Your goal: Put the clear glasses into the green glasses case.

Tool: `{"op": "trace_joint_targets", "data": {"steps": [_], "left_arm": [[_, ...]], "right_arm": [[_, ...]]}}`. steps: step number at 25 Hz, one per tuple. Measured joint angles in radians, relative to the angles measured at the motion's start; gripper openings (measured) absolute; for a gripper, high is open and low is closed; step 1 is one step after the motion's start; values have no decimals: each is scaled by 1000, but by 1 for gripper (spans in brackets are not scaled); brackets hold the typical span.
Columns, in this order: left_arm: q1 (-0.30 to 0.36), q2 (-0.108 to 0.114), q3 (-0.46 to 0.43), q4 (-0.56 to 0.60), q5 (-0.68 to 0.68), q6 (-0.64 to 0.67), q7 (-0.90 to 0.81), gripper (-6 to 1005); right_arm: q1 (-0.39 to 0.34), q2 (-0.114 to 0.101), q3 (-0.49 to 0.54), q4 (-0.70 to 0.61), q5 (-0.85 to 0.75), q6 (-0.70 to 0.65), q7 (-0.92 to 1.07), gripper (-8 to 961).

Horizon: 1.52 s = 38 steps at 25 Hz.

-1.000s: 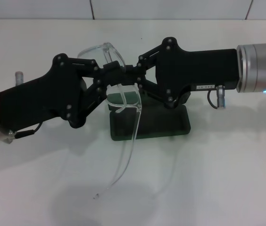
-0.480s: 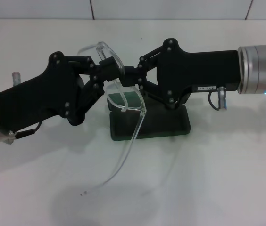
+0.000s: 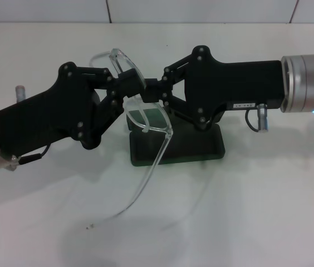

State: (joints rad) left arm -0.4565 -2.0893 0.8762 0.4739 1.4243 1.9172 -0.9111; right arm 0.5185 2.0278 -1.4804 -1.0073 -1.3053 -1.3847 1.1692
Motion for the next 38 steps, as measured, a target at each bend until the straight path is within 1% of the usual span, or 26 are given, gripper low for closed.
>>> {"op": "trace_joint_targets", "data": {"steps": [8, 15, 19, 23, 25, 29, 33, 38], "left_arm": [[0, 0, 0, 0, 1, 2, -2, 52], [-1, 6, 34, 10, 8, 27, -17, 52], [26, 11, 38, 44, 6, 59, -48, 51], [64, 12, 32, 85, 0, 61, -71, 51], [74, 12, 27, 90, -2, 61, -73, 51], [88, 12, 17, 90, -3, 60, -68, 51], [91, 12, 14, 88, -3, 59, -65, 51], [97, 10, -7, 86, -3, 59, -64, 51]], "right_arm": [[-8, 0, 3, 5, 2, 9, -12, 46], [-32, -2, 11, 12, 30, 62, -55, 45], [-51, -5, 16, 12, 90, 77, -84, 45], [-76, -4, 32, 12, 161, 73, -115, 45], [-78, -5, 34, 12, 170, 72, -118, 45], [-94, -5, 35, 12, 218, 53, -146, 45], [-114, -7, 43, 16, 292, -1, -165, 45], [-130, -6, 107, 42, 320, -90, -162, 45]]}}
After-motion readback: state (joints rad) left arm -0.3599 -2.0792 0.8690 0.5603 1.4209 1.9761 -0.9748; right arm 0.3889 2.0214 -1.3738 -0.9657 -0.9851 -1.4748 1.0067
